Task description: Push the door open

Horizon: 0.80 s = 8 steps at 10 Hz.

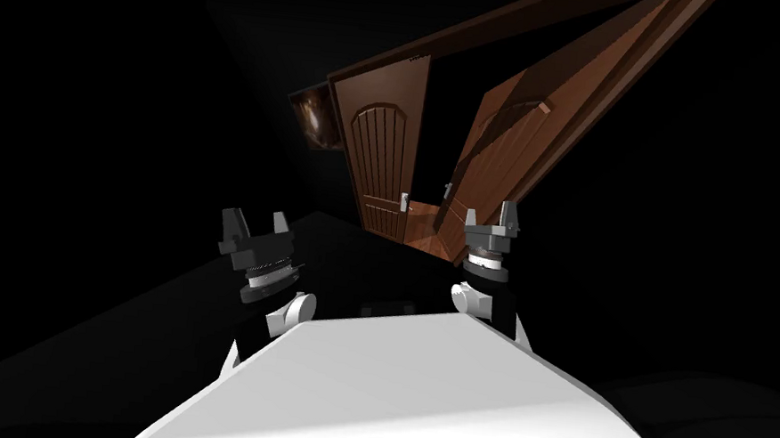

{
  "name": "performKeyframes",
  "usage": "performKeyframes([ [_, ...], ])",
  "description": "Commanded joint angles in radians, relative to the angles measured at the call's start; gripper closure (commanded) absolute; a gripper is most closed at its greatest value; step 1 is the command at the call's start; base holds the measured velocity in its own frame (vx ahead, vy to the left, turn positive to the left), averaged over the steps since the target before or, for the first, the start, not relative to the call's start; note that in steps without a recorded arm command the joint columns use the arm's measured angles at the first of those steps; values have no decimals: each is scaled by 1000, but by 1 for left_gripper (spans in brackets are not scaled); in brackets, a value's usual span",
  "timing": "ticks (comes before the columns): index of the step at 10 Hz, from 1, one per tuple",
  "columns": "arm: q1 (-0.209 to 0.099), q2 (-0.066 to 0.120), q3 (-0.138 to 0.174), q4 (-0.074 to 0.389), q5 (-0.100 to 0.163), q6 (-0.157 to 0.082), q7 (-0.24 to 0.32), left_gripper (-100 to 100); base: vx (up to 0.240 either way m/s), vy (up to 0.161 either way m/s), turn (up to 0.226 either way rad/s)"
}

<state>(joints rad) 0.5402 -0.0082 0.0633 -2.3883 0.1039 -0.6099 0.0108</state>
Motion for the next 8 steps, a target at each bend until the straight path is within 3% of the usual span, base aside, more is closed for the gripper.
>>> performKeyframes([
  [1,-7,19,-13,24,12,4,-3,-100,189,19,-33],
  [8,-44,118,-87,157,80,29,-17,-100,184,-74,-71],
])
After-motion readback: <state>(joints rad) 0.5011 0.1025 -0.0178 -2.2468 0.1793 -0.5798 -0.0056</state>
